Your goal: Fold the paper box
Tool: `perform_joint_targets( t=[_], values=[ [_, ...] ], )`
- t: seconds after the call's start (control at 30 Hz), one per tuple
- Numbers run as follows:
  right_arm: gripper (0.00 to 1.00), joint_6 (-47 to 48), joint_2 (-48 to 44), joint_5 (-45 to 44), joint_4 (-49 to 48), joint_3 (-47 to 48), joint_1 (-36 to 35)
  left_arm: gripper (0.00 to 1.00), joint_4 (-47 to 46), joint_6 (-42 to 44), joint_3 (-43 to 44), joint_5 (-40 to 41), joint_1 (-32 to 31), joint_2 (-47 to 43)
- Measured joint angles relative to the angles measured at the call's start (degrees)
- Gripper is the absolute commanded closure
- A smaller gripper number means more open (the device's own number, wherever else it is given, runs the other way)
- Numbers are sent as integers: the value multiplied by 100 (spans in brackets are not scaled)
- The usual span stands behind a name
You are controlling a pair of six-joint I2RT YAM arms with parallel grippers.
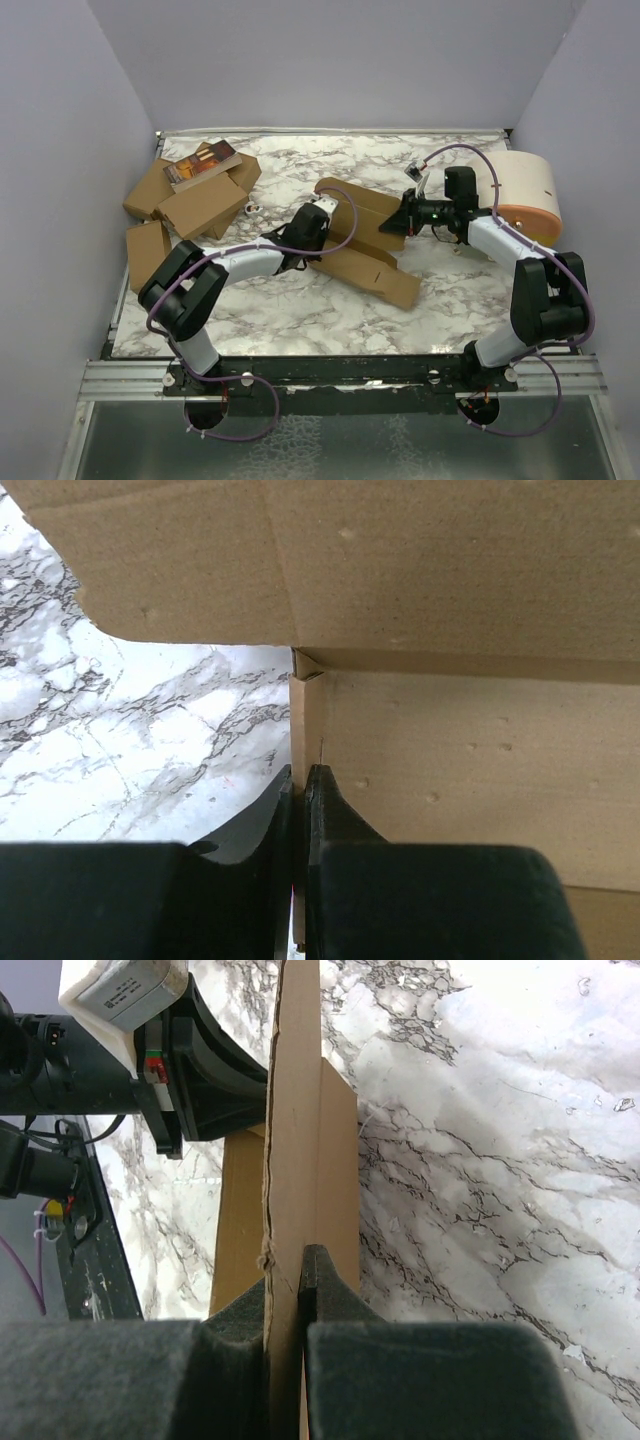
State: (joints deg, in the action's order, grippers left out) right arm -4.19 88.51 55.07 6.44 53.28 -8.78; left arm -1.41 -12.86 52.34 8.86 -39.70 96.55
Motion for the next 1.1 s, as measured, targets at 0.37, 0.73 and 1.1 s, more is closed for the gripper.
perform_joint_targets(
  t=[0.37, 0.73, 1.1],
  values=[
    [99, -2, 2, 7, 0, 0, 0, 74, 26, 111, -46, 127, -15, -13],
    [99, -2, 2, 33, 0, 0, 0, 68, 221, 109, -50, 127, -11, -201],
    [99, -2, 2, 37, 0, 0, 0, 76, 354, 107, -50, 122, -11, -205]
  ],
)
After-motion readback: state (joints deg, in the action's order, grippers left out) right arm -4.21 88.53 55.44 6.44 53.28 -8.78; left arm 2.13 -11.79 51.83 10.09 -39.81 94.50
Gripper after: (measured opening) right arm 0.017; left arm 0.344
